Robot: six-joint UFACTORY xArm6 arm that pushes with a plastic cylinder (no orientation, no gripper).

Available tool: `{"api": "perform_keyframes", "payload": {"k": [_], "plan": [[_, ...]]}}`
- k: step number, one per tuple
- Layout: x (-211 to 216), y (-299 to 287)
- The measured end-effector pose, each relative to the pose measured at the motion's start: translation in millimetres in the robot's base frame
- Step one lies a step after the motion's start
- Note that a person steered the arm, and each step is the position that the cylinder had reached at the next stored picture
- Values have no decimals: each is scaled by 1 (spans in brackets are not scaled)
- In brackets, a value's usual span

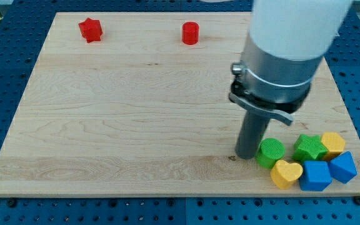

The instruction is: Push the red circle above the green star

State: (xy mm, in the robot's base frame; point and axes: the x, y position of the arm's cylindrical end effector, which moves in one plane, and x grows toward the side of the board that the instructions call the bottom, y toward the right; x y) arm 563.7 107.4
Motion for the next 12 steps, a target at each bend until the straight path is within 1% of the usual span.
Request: {"api": "perform_keyframes", "payload": {"k": [1,2,3,4,5,6,8,9,10,11,12], "plan": [[0,26],[1,34],[-9,-3],[-50,-60],[-100,-114],[-142,-155],[-247,-204],[-304,-206],[-320,-164],[-320,-97],[-284,-24]]}}
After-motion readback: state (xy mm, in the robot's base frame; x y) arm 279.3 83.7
